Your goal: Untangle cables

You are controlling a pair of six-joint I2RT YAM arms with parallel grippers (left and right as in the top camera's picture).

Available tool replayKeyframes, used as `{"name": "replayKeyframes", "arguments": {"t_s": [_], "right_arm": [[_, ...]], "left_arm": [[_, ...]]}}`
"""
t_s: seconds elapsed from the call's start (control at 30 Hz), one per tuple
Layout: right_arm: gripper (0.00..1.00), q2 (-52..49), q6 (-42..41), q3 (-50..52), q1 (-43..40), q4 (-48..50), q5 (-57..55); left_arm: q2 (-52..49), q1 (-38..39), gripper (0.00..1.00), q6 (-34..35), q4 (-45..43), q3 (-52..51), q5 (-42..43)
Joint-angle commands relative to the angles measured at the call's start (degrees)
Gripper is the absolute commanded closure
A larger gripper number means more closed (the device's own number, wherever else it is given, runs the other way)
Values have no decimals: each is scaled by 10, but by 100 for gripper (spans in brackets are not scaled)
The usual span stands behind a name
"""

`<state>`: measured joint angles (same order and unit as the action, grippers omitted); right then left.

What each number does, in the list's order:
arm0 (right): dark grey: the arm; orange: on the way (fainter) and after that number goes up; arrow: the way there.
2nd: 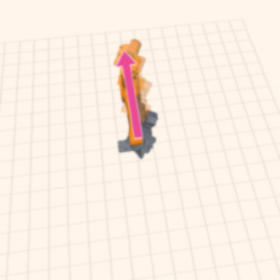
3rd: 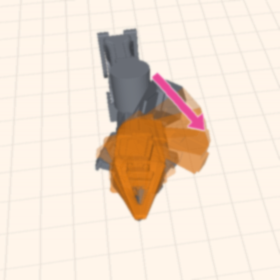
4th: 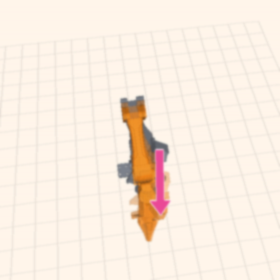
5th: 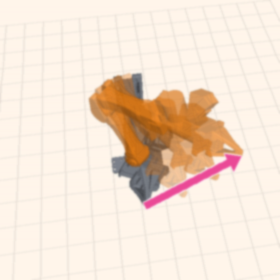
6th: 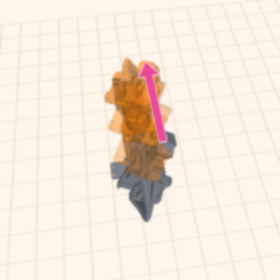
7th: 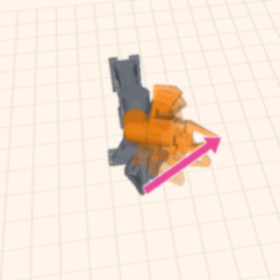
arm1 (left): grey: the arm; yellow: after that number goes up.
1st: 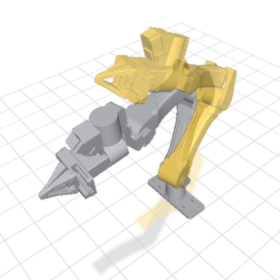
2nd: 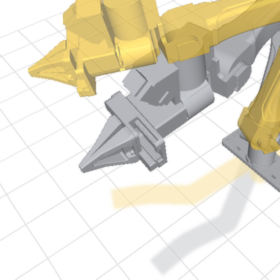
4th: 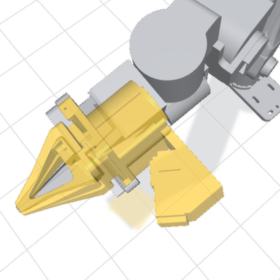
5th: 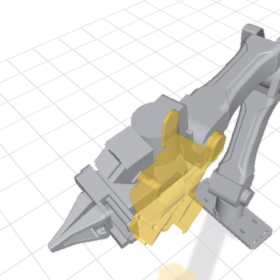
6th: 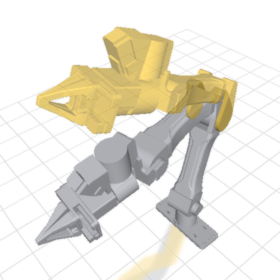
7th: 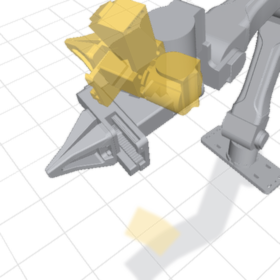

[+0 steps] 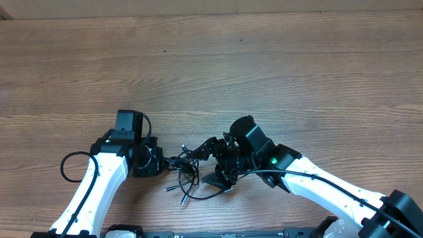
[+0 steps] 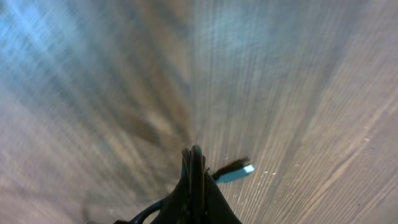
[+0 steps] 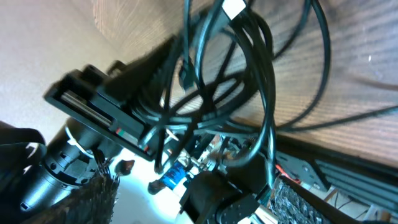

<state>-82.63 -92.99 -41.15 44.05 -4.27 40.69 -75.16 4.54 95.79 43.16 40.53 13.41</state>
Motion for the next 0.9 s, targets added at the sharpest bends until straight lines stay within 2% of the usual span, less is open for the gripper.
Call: {"name": "replayKeyframes", "arguments": {"t_s": [0.0,0.23,0.43,0.57,0.87], "right_arm": [[21,3,-68,-10,14,3,14],[21,3,-149,-10,45,0,-56],[30,3,-199,-10,60,0,-115],[40,3,-226,-10,60,0,-139],[51,-31,-228,-10,73,72,-140]], "left_arm": [[6,6,96,-72,-17,9,-40],[6,31,95,-86,-31,9,-45],[6,52,95,-91,-30,9,-45],[6,54,96,-99,-29,9,-35],[6,54,95,-106,-29,9,-18]]}}
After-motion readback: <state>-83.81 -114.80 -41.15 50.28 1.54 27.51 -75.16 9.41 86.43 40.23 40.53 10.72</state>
